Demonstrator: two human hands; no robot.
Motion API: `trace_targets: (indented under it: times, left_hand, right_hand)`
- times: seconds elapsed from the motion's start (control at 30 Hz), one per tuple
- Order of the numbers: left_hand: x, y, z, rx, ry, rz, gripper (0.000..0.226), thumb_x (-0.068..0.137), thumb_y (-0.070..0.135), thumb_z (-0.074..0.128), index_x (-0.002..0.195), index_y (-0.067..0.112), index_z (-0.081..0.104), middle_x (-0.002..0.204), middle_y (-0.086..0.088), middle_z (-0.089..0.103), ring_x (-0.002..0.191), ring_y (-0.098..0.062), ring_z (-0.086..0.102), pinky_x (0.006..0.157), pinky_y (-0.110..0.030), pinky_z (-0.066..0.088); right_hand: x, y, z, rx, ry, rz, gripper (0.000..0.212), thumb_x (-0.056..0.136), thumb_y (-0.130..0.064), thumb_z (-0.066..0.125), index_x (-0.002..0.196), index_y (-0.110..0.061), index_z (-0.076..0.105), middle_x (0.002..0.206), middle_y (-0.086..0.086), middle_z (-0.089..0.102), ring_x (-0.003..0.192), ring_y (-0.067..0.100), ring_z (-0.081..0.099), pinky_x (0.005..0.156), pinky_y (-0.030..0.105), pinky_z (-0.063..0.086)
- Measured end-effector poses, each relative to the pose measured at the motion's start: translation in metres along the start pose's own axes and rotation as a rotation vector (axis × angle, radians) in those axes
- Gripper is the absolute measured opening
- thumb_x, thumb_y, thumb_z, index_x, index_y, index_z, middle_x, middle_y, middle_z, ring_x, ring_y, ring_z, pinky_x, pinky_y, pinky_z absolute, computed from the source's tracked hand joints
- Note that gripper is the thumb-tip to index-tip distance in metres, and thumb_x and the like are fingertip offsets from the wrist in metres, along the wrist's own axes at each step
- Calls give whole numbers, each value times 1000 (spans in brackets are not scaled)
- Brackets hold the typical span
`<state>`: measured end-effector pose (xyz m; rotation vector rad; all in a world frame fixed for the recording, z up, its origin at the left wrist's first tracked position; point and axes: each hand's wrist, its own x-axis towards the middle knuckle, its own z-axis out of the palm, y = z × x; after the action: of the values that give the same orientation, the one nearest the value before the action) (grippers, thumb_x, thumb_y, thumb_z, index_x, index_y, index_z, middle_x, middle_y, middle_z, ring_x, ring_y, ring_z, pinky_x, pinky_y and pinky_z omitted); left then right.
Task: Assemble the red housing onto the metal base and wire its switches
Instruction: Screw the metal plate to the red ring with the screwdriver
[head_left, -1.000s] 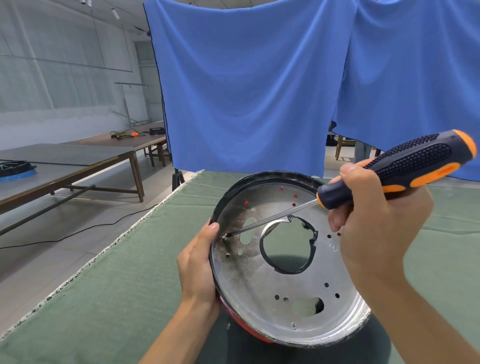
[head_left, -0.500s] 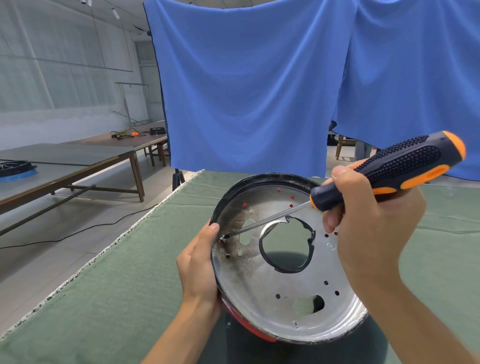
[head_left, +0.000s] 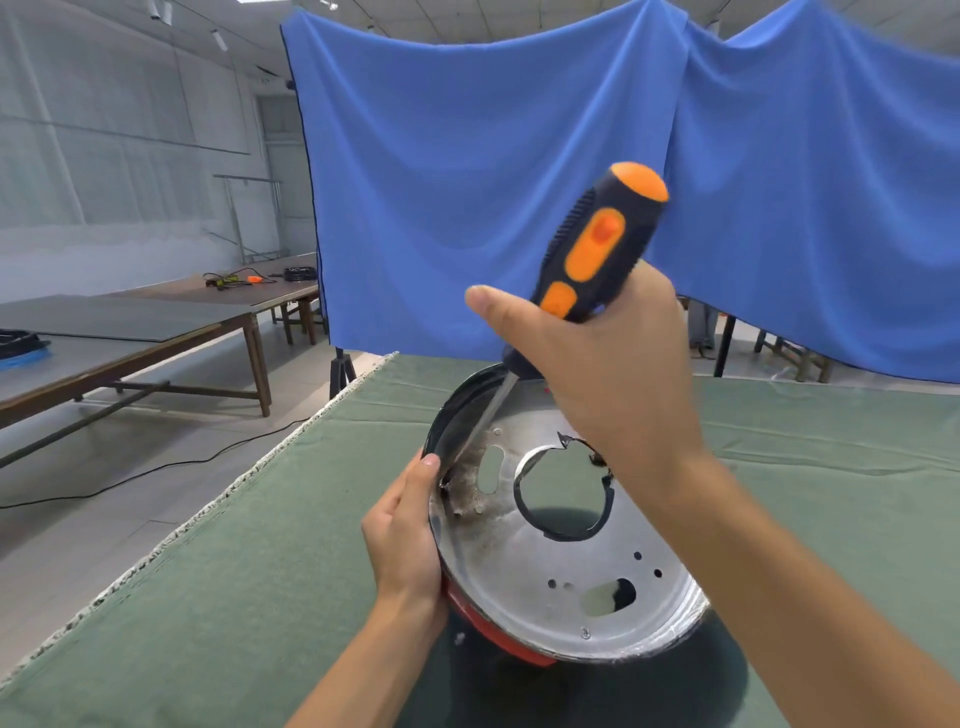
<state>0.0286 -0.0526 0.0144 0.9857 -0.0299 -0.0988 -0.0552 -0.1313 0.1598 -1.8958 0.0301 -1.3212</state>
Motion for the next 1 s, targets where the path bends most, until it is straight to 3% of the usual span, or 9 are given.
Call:
trace_targets:
  times: [0.13, 0.27, 0.37, 0.5, 0.6, 0.73, 0.83, 0.93, 1.0]
  left_hand:
    - [5, -6, 18, 7, -28, -12, 35, 87, 17, 64, 112, -6, 65, 120, -22, 64, 116, -35, 59, 103, -53, 43]
    - [9, -19, 30, 28, -30, -114, 15, 85, 12, 65, 75, 3, 71, 78, -8, 65, 78, -23, 58, 78, -38, 48]
    - [11, -26, 31, 69, -18, -156, 22, 83, 11, 64, 61, 12, 64, 68, -8, 55, 66, -18, 49, 64, -32, 42]
    - [17, -26, 27, 220, -37, -115, 34, 83, 12, 62, 50, 18, 58, 56, 2, 50, 58, -14, 44, 56, -28, 36]
    - [22, -24, 20, 349, -74, -68, 25, 84, 15, 60, 60, 17, 54, 62, -3, 43, 64, -15, 38, 62, -30, 30]
    - [28, -26, 14, 546, -128, -11, 28, 88, 19, 53, 61, 14, 56, 63, -3, 51, 65, -22, 44, 62, -33, 36]
    - [25, -26, 11, 765, -195, 83, 23, 90, 25, 49, 84, 11, 67, 77, -6, 66, 85, -30, 60, 77, -39, 48]
    - [23, -23, 6, 959, -199, 196, 28, 87, 29, 48, 62, 21, 57, 56, 3, 54, 69, -29, 53, 64, -36, 43]
    - [21, -19, 6, 954, -204, 286, 27, 88, 29, 50, 63, 31, 60, 62, 11, 58, 72, -20, 55, 66, -33, 42]
  right_hand:
    - [18, -1, 11, 128, -145, 93, 39, 71, -32, 81, 75, -5, 53, 63, 10, 55, 53, 24, 55, 44, 28, 41]
    - [29, 6, 14, 132, -341, 244, 40, 75, -29, 78, 85, 4, 57, 68, 13, 62, 37, 11, 46, 39, 20, 40]
    - [30, 16, 12, 153, -419, 352, 23, 81, -25, 71, 80, -5, 61, 72, 4, 67, 40, 12, 52, 42, 24, 47]
    - [33, 24, 9, 212, -440, 387, 8, 86, -13, 56, 92, -7, 59, 86, 11, 70, 45, 23, 63, 44, 29, 53]
    - [34, 28, 12, 189, -431, 317, 4, 87, -12, 61, 89, -11, 57, 88, 15, 70, 45, 29, 65, 39, 26, 47]
    - [39, 33, 20, 25, -405, 221, 22, 78, -26, 74, 82, -12, 56, 72, 8, 70, 39, 18, 60, 39, 21, 41]
    - [42, 34, 29, -237, -354, 129, 40, 72, -41, 74, 73, -18, 41, 56, -1, 63, 35, 6, 53, 41, 20, 42]
    - [42, 40, 35, -293, -314, 168, 47, 73, -45, 73, 69, -20, 34, 59, 1, 55, 42, 10, 52, 55, 35, 48]
    - [44, 46, 36, -272, -247, 206, 48, 74, -43, 73, 65, -19, 33, 57, -3, 43, 53, 17, 48, 58, 42, 48]
